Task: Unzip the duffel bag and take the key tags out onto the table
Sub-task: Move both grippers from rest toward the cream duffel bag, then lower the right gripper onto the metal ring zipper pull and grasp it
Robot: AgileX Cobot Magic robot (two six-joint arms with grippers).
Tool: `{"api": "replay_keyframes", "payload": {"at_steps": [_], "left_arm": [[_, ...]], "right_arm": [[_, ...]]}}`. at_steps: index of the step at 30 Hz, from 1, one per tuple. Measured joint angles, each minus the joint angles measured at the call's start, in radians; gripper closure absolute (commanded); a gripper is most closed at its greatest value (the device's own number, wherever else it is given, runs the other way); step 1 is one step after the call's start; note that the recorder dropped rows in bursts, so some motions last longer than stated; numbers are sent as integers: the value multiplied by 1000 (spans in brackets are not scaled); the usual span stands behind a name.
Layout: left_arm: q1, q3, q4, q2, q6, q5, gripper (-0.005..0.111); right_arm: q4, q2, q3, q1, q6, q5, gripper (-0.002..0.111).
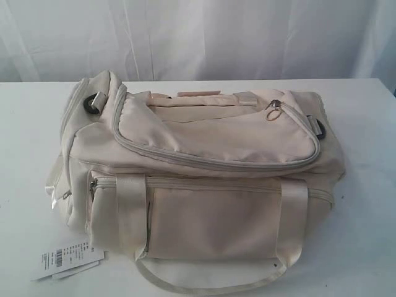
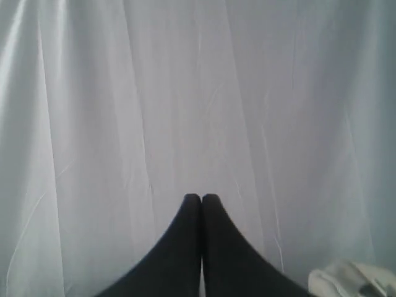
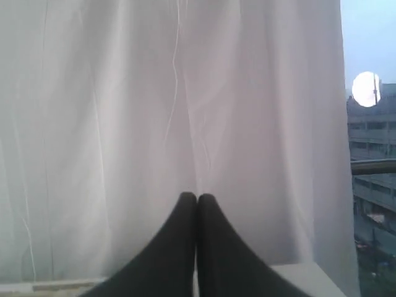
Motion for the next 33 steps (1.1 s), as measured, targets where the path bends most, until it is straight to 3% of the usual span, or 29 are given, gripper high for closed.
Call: {"api": "replay_keyframes", "payload": {"at_steps": [4,8,14,21,26,33], "left_arm": [[0,-55,-135,0,0,19,107],[0,-152,-198,37,0,150,107],[0,-305,-209,213,0,472,107],[-12,-546,-169,544,58,872,107],[-118,-708,-292,745,292,1043,107],[-319,-835,-416,1005,525,1094,107]], "right_arm": [[0,0,-11,0,156,-80,108],[0,27,-98,0,229,106,108],[0,179,-245,16,251,314,108],[7,389,-436,103,142,532,108],[117,533,-568,176,-48,684,108],[312,809,-798,247,-329,906,108]]}}
